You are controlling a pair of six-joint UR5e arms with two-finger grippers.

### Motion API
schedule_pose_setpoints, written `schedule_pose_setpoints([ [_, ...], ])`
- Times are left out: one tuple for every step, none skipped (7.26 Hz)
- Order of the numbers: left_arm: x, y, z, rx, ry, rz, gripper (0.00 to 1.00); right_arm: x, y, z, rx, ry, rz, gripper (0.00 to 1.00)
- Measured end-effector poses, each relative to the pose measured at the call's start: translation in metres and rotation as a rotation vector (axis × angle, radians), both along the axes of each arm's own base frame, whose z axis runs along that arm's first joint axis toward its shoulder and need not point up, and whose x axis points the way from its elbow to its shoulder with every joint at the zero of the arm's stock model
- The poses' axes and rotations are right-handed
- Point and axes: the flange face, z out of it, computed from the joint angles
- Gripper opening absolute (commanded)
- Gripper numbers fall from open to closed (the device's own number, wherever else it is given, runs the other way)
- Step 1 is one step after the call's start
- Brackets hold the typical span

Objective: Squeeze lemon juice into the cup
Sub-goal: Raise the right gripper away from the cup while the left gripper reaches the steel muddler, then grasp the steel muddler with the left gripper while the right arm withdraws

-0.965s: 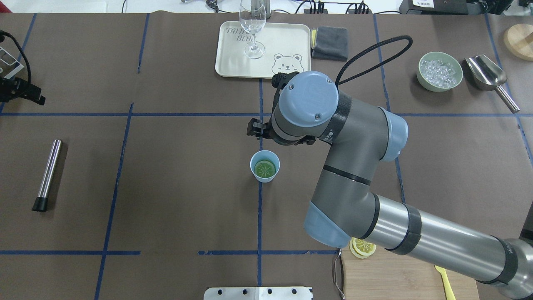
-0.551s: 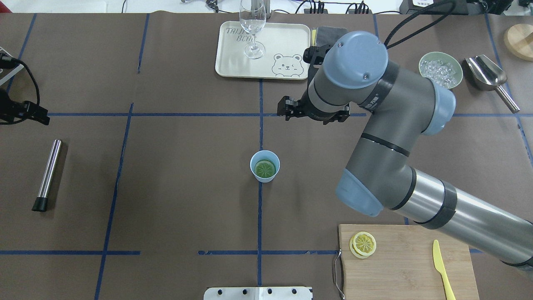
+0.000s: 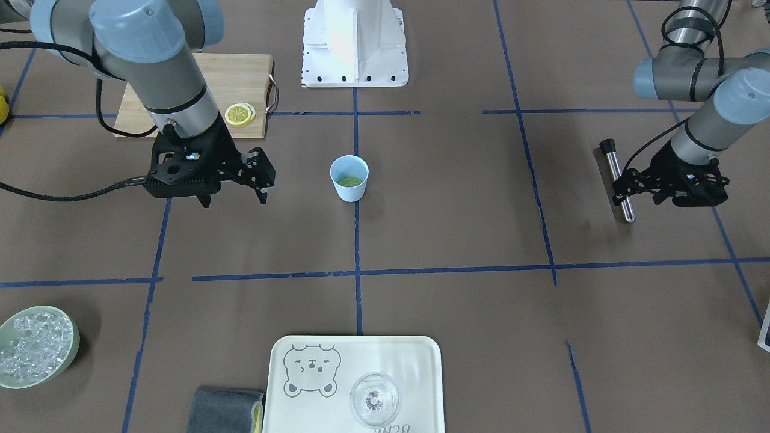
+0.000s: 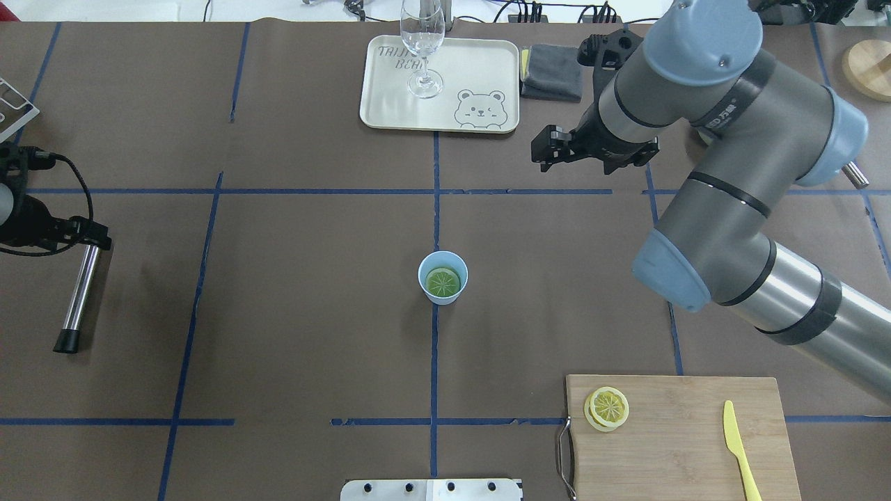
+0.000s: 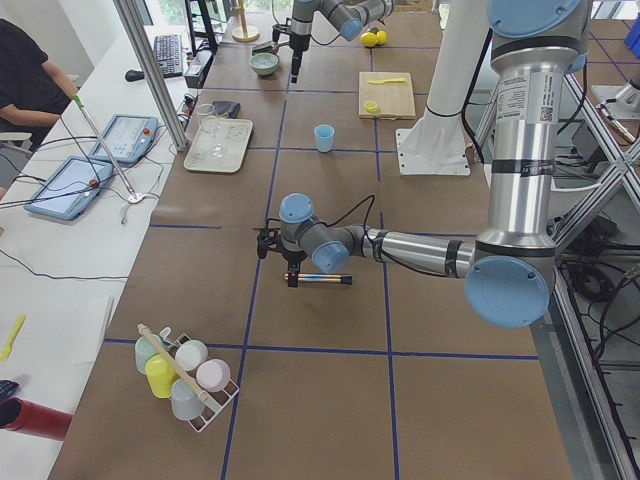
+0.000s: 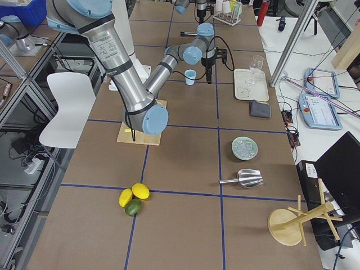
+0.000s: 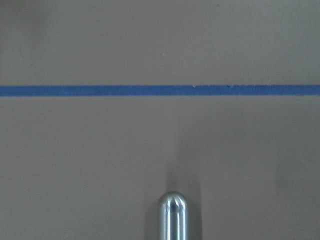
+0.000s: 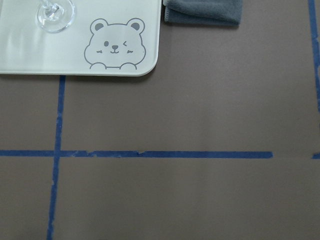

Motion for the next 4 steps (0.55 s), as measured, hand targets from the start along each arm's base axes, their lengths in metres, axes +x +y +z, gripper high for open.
schedule_pose_setpoints([
  [0.004,0.001,0.008,-0.004,-0.013,-0.004,1.0,0.016,-0.004,0.011,0.008,0.007,-0.012,1.0],
  [0.006,0.001,0.013,-0.009,-0.022,-0.006,1.0,0.026,-0.007,0.017,0.011,0.012,-0.016,1.0],
  [0.008,0.001,0.016,-0.012,-0.026,-0.004,0.92,0.031,-0.009,0.02,0.011,0.013,-0.016,1.0],
  [0.01,0.001,0.017,-0.013,-0.028,-0.002,0.8,0.034,-0.01,0.022,0.012,0.014,-0.016,1.0],
])
